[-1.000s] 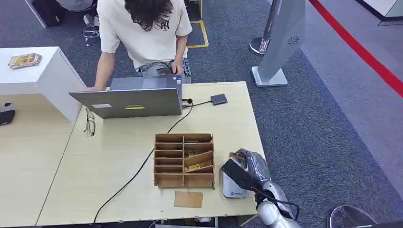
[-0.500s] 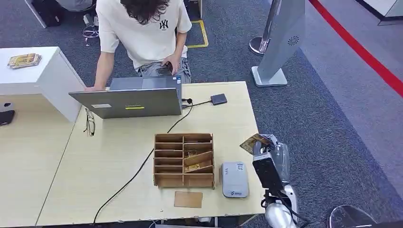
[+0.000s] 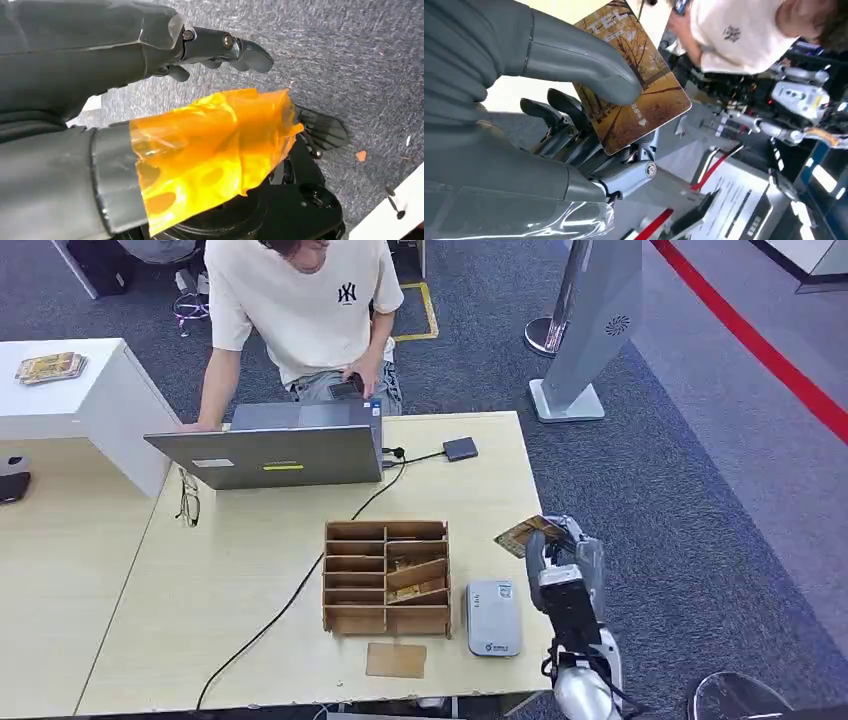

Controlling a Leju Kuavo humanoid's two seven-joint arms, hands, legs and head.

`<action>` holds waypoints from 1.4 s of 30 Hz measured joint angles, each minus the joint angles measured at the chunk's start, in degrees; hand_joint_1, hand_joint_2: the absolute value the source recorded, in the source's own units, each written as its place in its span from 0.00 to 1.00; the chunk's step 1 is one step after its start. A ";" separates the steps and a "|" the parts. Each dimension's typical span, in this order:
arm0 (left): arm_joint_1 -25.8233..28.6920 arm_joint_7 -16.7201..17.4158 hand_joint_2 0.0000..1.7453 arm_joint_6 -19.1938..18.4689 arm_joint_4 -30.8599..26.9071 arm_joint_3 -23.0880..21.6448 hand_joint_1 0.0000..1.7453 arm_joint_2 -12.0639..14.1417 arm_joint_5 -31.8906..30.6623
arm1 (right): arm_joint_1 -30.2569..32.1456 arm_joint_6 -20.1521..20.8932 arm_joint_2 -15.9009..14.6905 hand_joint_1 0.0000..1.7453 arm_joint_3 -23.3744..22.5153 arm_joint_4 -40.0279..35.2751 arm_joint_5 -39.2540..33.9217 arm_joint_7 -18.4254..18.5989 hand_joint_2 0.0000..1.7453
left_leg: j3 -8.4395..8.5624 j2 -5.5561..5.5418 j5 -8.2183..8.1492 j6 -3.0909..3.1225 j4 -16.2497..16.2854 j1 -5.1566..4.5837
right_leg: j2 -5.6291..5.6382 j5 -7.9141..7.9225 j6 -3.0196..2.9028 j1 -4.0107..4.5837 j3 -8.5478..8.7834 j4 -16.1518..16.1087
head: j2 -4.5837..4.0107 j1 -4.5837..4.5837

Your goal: Pass the card to the sensor for recognition and then transmit it.

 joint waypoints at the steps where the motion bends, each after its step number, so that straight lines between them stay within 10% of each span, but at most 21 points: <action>1: -0.01 -0.35 0.00 -0.37 0.00 0.04 0.00 0.00 -0.78 | -0.36 0.46 0.15 1.00 0.69 -0.02 -0.56 -0.28 1.00 | 0.00 0.00 0.00 0.00 0.00 0.01 | 0.00 0.00 0.00 0.00 0.00 0.00 | 0.00 0.00; 20: -8.93 -10.47 0.00 -1.88 13.86 7.74 0.00 2.84 -18.82 | -21.35 4.30 4.85 1.00 12.48 7.81 -4.89 1.03 1.00 | 0.01 -0.02 0.22 -0.20 0.00 0.03 | -0.01 0.14 -0.18 0.02 -0.02 0.11 | 0.00 0.02; 42: -15.36 -13.53 0.00 -0.06 28.02 8.05 0.00 9.07 -25.37 | -42.28 -0.98 7.32 1.00 9.20 32.67 -1.36 6.10 1.00 | -0.01 -0.03 0.28 -0.25 0.01 0.05 | -0.01 0.16 -0.21 0.05 -0.05 0.15 | 0.00 0.00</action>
